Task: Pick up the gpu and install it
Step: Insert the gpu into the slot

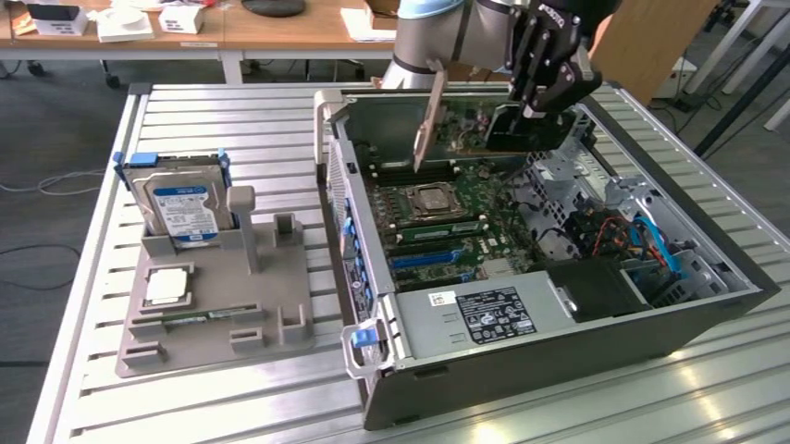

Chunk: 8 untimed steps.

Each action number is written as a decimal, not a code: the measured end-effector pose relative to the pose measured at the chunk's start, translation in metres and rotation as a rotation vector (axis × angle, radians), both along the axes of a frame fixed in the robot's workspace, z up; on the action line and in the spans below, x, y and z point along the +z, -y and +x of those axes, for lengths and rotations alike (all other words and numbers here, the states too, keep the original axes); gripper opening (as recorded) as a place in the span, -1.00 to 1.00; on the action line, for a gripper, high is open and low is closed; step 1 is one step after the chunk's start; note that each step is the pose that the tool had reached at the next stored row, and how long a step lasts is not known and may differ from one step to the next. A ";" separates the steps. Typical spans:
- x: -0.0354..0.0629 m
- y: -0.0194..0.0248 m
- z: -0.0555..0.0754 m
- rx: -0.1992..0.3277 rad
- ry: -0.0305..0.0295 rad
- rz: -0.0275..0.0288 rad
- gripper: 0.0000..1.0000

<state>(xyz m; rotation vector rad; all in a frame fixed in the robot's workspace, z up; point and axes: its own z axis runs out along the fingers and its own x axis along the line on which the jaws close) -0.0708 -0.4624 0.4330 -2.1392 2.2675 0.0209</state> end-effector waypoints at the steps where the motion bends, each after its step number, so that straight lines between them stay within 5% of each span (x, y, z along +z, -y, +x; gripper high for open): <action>1: -0.0008 0.0000 0.000 0.000 0.0000 0.0000 -0.46; 8: -0.0023 0.0000 0.000 0.000 0.0001 0.0000 -0.46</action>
